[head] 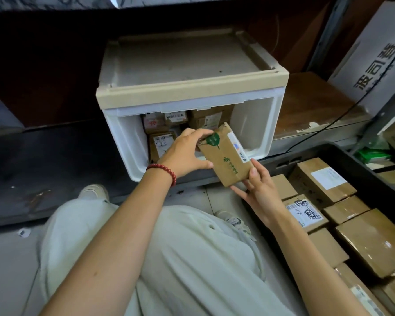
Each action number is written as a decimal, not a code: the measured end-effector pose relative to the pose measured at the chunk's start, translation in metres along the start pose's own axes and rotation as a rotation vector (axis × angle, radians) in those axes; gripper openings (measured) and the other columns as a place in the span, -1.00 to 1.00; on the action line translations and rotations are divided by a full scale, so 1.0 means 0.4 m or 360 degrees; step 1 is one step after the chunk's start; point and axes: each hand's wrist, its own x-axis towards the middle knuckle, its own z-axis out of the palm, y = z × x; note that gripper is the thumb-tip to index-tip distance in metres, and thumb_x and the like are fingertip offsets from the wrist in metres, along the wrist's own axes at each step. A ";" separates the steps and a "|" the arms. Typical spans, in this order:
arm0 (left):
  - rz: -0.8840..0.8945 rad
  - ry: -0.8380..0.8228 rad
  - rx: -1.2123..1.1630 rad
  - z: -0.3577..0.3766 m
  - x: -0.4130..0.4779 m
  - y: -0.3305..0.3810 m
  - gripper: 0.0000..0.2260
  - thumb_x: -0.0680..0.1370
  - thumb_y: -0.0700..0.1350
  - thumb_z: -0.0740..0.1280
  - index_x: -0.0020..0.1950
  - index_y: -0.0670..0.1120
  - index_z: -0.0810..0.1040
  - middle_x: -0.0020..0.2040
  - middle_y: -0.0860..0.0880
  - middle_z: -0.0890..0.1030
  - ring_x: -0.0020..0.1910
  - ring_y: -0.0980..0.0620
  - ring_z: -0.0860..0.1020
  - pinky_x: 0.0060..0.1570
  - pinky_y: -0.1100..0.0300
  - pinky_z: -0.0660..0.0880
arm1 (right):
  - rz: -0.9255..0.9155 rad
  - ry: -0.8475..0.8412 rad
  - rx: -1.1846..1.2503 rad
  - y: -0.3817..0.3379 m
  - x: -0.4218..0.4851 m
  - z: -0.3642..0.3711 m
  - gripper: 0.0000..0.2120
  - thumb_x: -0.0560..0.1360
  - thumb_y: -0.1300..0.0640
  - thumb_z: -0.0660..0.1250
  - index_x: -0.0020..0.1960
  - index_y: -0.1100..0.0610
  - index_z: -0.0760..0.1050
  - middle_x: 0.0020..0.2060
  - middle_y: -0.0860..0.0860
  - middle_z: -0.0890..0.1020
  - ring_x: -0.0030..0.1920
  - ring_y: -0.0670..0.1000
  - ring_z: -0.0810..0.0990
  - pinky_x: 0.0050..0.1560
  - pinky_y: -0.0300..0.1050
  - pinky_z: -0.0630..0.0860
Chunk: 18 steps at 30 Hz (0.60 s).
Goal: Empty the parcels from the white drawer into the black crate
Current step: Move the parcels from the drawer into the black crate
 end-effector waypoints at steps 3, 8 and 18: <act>0.0082 -0.0015 -0.0001 -0.002 0.007 -0.001 -0.29 0.37 -0.20 0.54 0.44 0.09 0.34 0.25 0.03 0.41 0.08 0.11 0.48 0.05 0.26 0.45 | -0.0038 0.0120 -0.0025 -0.009 0.004 -0.006 -0.67 0.64 0.06 0.15 0.36 0.12 0.25 0.25 0.10 0.55 0.14 0.00 0.61 -0.23 -0.13 0.62; 0.0129 -0.0002 -0.0014 -0.002 0.022 -0.002 -0.32 0.38 -0.25 0.52 0.41 0.10 0.36 0.25 0.03 0.46 0.02 0.14 0.51 0.04 0.20 0.53 | -0.0079 0.0201 -0.0064 -0.027 0.010 -0.015 -0.89 0.63 0.05 0.16 0.09 0.08 0.33 0.15 0.13 0.60 0.04 0.03 0.67 -0.22 -0.12 0.65; 0.0135 0.0013 0.0086 0.008 0.051 -0.015 -0.30 0.34 -0.21 0.55 0.40 0.13 0.37 0.22 0.05 0.47 0.05 0.06 0.49 0.09 0.13 0.46 | -0.0007 0.0161 -0.0248 -0.005 0.017 -0.016 -0.74 0.62 -0.03 0.18 0.14 0.15 0.37 0.10 0.03 0.64 -0.19 0.01 0.71 -0.23 -0.10 0.66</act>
